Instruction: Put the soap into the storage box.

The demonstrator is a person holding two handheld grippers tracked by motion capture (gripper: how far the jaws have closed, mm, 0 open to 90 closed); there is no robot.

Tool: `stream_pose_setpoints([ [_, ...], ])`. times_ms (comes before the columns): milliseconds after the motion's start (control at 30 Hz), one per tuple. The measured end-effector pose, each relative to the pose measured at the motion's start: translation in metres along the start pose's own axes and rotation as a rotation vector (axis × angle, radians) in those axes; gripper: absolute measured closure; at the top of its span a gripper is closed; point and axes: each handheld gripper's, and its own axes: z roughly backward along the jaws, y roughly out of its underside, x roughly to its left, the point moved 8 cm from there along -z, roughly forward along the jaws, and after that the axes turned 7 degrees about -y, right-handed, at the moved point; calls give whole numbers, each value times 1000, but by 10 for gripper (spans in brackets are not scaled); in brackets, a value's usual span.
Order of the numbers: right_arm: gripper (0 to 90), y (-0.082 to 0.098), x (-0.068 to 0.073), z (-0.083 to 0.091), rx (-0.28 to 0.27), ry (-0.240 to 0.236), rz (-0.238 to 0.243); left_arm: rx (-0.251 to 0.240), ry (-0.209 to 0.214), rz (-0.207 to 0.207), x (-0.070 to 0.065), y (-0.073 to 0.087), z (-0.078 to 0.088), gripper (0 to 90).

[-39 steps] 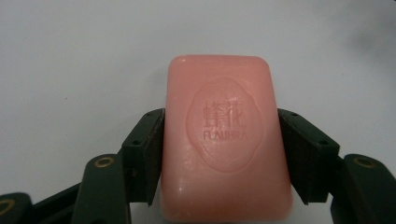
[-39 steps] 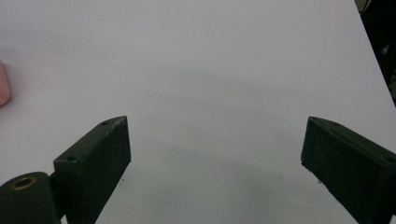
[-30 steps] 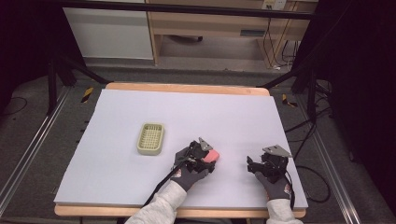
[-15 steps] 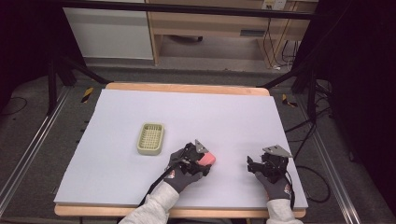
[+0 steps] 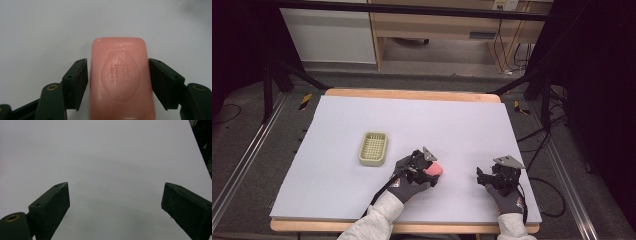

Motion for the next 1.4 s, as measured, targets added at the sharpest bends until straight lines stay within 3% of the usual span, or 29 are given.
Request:
stream_pose_setpoints([
  [167, 84, 0, 0, 0, 4, -1, 2, 33, -4, -25, -2, 2, -8, 360],
  [733, 84, 1, 1, -1, 9, -2, -4, 54, -10, -24, -3, 1, -8, 370],
  [933, 85, 0, 1, 0, 5, -2, -8, 33, -1, -23, -3, -2, 4, 370],
  [1400, 84, 0, 0, 1, -2, 5, -8, -20, -23, 28, 18, -4, 36, 370],
])
